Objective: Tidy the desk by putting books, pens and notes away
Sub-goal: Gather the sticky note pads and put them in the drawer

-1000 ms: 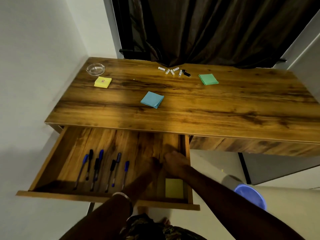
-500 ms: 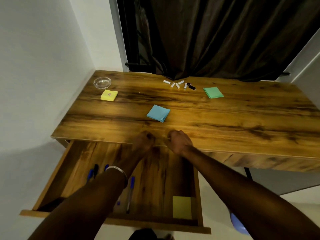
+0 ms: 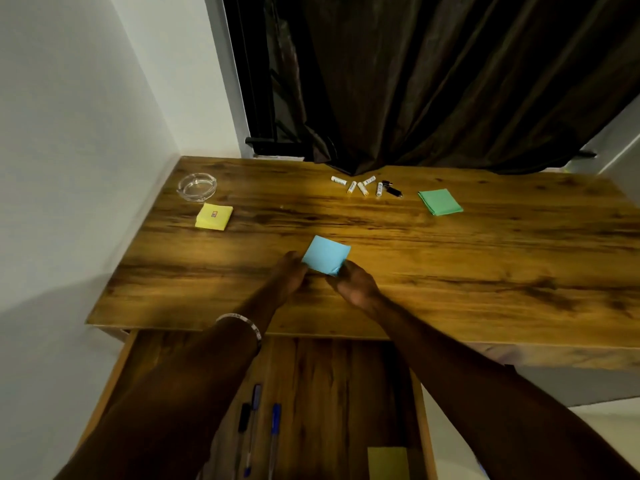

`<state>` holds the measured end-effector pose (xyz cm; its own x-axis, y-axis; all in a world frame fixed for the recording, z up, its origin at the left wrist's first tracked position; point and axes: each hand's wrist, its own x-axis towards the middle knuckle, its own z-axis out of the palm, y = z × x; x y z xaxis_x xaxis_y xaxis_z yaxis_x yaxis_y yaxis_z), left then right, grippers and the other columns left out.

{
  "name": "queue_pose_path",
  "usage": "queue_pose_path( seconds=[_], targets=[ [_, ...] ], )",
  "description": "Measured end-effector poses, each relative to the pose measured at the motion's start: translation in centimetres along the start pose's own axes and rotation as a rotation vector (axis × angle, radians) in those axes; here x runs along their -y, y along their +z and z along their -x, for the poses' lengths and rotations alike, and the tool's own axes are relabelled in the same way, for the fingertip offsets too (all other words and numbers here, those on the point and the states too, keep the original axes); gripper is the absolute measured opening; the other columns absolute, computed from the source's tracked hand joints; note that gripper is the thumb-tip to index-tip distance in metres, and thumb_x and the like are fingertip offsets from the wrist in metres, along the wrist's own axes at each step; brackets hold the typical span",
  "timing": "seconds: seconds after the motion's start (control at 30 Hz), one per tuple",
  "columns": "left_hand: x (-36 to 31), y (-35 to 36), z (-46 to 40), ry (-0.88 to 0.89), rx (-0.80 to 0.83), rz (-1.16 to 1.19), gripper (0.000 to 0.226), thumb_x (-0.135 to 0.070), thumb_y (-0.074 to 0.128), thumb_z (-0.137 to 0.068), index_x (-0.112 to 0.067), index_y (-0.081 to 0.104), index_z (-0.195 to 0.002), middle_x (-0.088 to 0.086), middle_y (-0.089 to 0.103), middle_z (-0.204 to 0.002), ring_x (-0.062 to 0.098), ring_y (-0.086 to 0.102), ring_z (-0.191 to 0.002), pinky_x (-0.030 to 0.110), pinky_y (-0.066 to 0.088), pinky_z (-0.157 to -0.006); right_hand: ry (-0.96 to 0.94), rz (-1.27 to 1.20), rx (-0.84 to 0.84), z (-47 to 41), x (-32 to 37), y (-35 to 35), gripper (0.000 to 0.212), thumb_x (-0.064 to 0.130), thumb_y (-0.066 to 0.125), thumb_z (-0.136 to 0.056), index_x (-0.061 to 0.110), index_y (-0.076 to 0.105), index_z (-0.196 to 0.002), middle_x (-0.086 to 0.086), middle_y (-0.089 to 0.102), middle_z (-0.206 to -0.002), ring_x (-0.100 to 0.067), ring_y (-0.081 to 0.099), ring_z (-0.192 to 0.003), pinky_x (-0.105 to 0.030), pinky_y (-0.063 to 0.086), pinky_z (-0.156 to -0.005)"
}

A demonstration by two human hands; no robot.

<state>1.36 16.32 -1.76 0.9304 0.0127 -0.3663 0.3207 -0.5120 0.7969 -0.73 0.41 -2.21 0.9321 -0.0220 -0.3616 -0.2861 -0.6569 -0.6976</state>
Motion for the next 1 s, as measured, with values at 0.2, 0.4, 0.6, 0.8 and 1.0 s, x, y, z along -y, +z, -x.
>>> queue_pose_path(
  seconds=[0.2, 0.4, 0.6, 0.8, 1.0],
  targets=[
    [-0.5, 0.4, -1.9, -0.028, 0.05, 0.079, 0.036, -0.019, 0.054, -0.088, -0.007, 0.056, -0.122, 0.018, 0.063, -0.106, 0.033, 0.064, -0.086, 0.038, 0.052, -0.062, 0.066, -0.274, -0.045, -2.1, -0.1, 0.7, 0.059, 0.017, 0.066, -0.082, 0.022, 0.046, -0.138, -0.001, 0.061, -0.128, -0.019, 0.06, -0.109, -0.032, 0.052, -0.086],
    [-0.5, 1.1, -2.4, -0.178, -0.003, 0.326, 0.041, -0.017, 0.062, -0.09, 0.001, 0.054, -0.126, 0.021, 0.058, -0.125, 0.031, 0.059, -0.101, 0.026, 0.046, -0.056, 0.13, -0.432, -0.164, -3.0, -0.3, 0.5, 0.044, 0.012, 0.066, -0.085, 0.018, 0.055, -0.127, -0.001, 0.064, -0.117, -0.021, 0.062, -0.104, -0.042, 0.053, -0.093],
    [-0.5, 1.6, -1.2, -0.249, 0.01, 0.418, 0.042, -0.001, 0.059, -0.09, 0.0, 0.048, -0.131, 0.018, 0.052, -0.134, 0.034, 0.054, -0.12, 0.023, 0.052, -0.056, 0.135, -0.509, -0.201, -2.4, -0.9, 1.0, 0.043, 0.016, 0.077, -0.078, 0.014, 0.062, -0.118, -0.003, 0.07, -0.11, -0.019, 0.066, -0.097, -0.035, 0.056, -0.083],
    [0.6, 2.2, 1.2, -0.201, 0.117, 0.492, 0.035, -0.003, 0.054, -0.093, 0.002, 0.051, -0.128, 0.018, 0.054, -0.13, 0.035, 0.055, -0.118, 0.019, 0.056, -0.05, 0.163, -0.457, -0.283, -0.6, -2.4, 1.0, 0.035, 0.017, 0.074, -0.08, 0.013, 0.065, -0.114, -0.007, 0.07, -0.114, -0.023, 0.068, -0.097, -0.044, 0.057, -0.086],
    [2.5, 3.2, 4.7, -0.266, 0.18, 0.481, 0.03, -0.01, 0.052, -0.096, -0.002, 0.052, -0.125, 0.012, 0.055, -0.111, 0.014, 0.058, -0.081, 0.025, 0.054, -0.06, 0.209, -0.343, -0.296, 3.1, -3.6, 0.1, 0.017, 0.018, 0.07, -0.081, 0.013, 0.071, -0.097, -0.007, 0.072, -0.102, -0.025, 0.067, -0.096, -0.032, 0.053, -0.084]
  ],
)
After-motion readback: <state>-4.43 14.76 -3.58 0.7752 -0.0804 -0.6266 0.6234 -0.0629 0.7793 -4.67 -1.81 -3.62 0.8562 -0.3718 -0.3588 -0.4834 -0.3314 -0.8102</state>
